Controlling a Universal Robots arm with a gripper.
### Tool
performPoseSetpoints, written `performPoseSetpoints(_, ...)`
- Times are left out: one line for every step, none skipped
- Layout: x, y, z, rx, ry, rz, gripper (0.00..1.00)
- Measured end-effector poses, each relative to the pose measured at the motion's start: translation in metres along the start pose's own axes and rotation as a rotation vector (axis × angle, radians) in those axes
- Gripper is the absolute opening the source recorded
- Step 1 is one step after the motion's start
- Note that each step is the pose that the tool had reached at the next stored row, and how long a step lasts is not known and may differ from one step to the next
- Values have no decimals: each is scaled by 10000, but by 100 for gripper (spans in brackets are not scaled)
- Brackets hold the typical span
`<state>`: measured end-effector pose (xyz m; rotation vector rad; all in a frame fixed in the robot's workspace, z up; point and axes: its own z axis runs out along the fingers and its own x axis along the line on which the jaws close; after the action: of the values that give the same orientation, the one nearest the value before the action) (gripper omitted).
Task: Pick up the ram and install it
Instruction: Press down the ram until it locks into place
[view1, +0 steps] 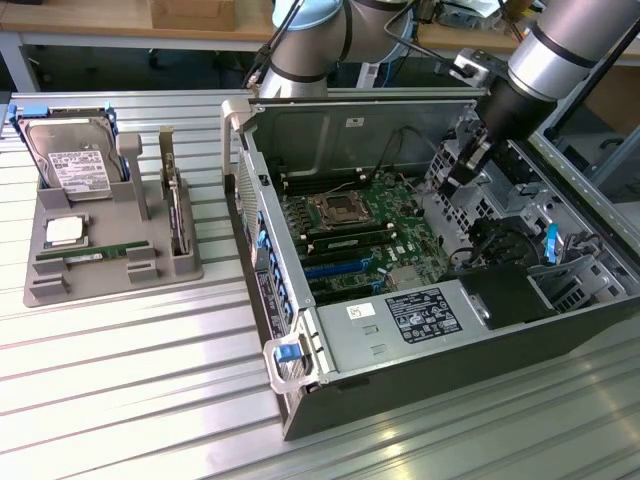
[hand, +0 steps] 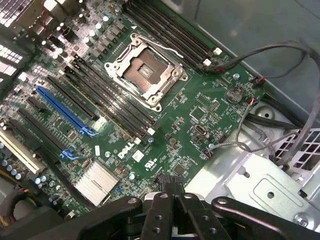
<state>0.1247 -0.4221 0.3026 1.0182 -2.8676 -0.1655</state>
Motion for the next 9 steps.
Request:
performPoseSetpoints(0,0,1,-8,-22,169,10)
performPoseSetpoints(0,0,2,-16,-44,328,10)
performPoseSetpoints(-1,0,5,-34,-98,762,10)
performPoseSetpoints(0,-1,6,-43,-137,1108,10)
performPoseSetpoints(-1,-1,8,-54,-177,1445,10)
performPoseSetpoints(0,-1,9,-63,-206,1682,10)
performPoseSetpoints(-1,-2,11,-80,-255,2070,10)
performPoseSetpoints(-1,-2,14,-93,-291,2345,10)
performPoseSetpoints(-1,-2,15,-102,-314,2520,10)
